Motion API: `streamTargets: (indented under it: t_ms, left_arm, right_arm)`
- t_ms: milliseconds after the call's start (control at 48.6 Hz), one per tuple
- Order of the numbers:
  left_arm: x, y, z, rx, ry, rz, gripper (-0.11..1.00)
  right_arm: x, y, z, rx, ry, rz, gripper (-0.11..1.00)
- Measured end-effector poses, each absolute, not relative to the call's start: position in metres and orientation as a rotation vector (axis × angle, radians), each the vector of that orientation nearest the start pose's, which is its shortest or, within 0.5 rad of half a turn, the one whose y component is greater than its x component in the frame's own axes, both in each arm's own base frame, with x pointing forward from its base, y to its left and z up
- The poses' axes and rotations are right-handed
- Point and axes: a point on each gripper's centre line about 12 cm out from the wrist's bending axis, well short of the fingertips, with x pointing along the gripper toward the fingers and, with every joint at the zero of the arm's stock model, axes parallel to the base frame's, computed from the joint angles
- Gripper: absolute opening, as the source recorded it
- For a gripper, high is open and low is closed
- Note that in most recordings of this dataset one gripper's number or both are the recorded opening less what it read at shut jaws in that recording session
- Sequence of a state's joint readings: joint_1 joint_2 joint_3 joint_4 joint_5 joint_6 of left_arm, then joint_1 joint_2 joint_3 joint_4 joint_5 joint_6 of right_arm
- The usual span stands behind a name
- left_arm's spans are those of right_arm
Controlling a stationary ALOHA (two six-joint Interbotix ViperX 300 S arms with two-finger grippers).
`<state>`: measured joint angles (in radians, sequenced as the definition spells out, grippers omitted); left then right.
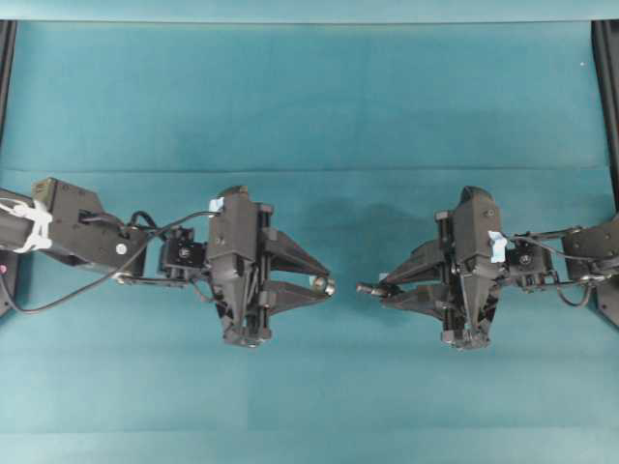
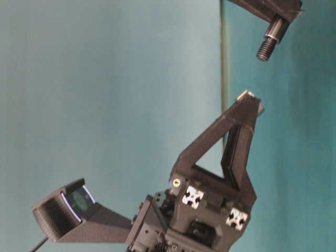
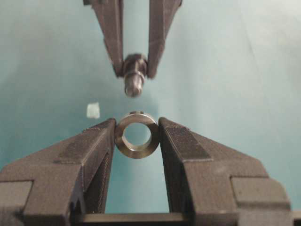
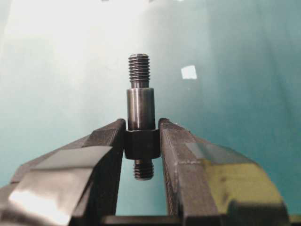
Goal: Insert the washer onto the shaft with both hands.
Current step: 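Align the washer over the shaft's upper thread and push it on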
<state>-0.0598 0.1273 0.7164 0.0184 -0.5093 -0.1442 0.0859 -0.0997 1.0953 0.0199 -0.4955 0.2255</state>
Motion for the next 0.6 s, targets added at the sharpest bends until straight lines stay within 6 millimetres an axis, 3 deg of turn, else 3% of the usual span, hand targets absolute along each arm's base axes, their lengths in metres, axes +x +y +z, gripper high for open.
streamTargets:
  t_ms: [597]
  left_arm:
    - [0.424,-0.026,0.153,-0.121,0.322,-0.048,0.37]
  right_arm:
    - [0.301,0.027,0.126,0.216,0.47,0.023,0.0]
